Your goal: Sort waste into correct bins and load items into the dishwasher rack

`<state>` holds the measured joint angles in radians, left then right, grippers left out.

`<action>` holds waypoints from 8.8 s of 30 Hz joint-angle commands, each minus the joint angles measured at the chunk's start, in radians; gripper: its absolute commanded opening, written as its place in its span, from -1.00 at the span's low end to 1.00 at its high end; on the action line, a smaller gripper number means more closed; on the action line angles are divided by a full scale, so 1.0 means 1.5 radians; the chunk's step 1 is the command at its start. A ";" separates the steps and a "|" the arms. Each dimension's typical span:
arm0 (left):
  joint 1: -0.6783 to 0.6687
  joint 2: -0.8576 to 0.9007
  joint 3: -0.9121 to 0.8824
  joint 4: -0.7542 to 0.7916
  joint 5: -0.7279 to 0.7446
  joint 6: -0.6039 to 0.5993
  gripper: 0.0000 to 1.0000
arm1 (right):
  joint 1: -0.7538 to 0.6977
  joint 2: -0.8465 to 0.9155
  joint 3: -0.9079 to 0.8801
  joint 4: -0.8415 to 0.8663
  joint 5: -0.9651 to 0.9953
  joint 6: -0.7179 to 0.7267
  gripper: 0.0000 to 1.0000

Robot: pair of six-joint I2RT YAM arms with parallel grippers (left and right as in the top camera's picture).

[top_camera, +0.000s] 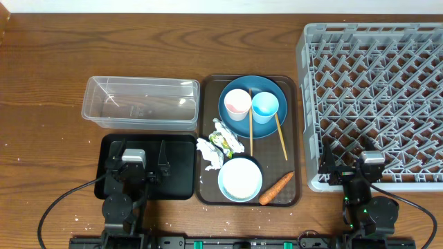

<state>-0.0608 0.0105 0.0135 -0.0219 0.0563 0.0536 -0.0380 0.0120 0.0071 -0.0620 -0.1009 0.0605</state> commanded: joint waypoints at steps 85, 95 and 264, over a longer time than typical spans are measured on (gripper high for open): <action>-0.002 -0.004 -0.006 -0.022 0.035 0.008 0.95 | -0.003 -0.003 -0.001 -0.002 -0.001 0.002 0.98; -0.002 -0.002 0.075 -0.170 0.203 -0.151 0.96 | -0.003 -0.003 -0.001 -0.002 -0.001 0.002 0.99; -0.377 1.032 0.779 -0.542 -0.060 -0.408 0.35 | -0.003 -0.003 -0.001 -0.002 0.000 0.002 0.99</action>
<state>-0.6201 1.5158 1.1938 -0.8482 -0.0299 -0.5564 -0.0380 0.0124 0.0071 -0.0624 -0.1005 0.0605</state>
